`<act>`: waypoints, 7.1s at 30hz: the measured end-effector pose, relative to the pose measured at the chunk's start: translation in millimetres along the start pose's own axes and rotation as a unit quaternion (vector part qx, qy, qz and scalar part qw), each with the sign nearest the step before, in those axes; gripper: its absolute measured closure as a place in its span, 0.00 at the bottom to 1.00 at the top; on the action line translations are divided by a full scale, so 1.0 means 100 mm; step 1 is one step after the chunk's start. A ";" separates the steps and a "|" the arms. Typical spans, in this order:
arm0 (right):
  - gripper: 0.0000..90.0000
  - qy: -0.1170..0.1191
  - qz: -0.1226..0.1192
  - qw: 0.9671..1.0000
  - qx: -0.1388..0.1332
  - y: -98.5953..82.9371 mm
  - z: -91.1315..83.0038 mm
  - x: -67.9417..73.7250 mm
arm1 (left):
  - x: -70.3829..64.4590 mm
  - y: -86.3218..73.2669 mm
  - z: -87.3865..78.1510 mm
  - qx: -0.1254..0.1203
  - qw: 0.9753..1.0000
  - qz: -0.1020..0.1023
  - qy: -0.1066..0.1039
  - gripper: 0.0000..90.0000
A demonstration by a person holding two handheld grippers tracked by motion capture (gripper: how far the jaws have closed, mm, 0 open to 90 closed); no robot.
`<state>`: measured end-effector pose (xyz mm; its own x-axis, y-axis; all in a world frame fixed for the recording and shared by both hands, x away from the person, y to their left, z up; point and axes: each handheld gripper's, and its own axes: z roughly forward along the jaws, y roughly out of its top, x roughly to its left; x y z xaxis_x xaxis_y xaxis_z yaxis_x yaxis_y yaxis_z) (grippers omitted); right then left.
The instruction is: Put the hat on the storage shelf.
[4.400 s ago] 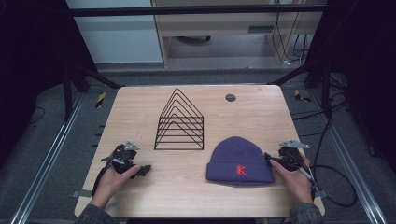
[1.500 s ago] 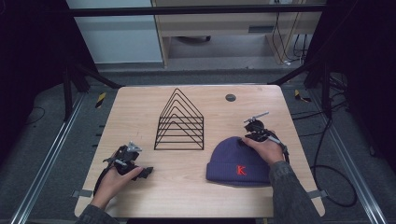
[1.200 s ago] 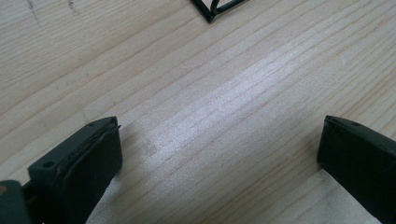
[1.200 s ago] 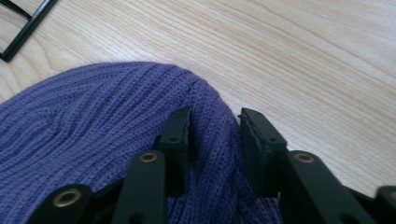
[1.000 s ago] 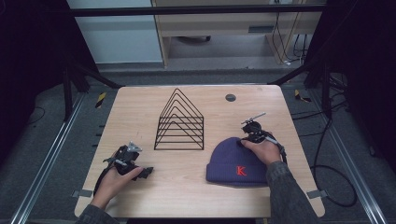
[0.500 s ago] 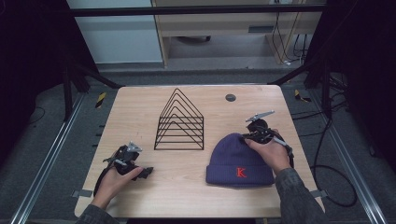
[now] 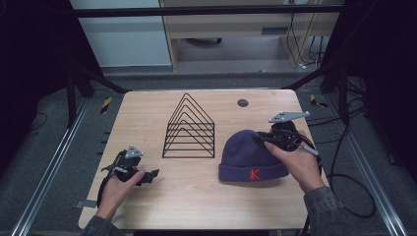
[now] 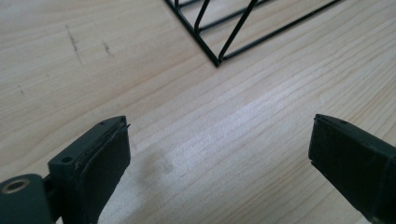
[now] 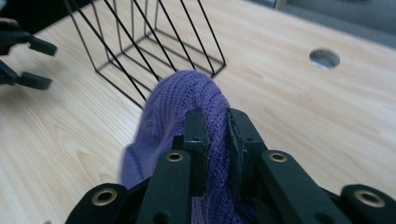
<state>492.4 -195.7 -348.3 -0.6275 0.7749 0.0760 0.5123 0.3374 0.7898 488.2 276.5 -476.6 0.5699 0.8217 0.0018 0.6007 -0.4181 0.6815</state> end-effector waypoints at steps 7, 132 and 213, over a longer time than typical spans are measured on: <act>0.88 -0.005 -0.015 0.999 -0.030 0.15 -0.10 -0.01 | 0.00 0.02 -0.04 -0.026 1.000 -0.010 -0.001 0.08; 0.86 0.020 -0.085 0.989 -0.119 2.13 0.20 0.83 | -0.13 1.76 -0.84 -0.160 0.985 0.027 -0.063 0.82; 0.86 0.030 -0.084 0.996 -0.024 1.58 0.86 0.81 | 0.05 1.20 -0.40 -0.115 0.992 0.005 -0.046 0.80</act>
<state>572.8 -33.3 -269.2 -0.7370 0.6755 -0.0237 0.3698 0.4324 0.8224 540.7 246.2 -365.4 0.6312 0.7740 -0.0500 0.4561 -0.3183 0.8310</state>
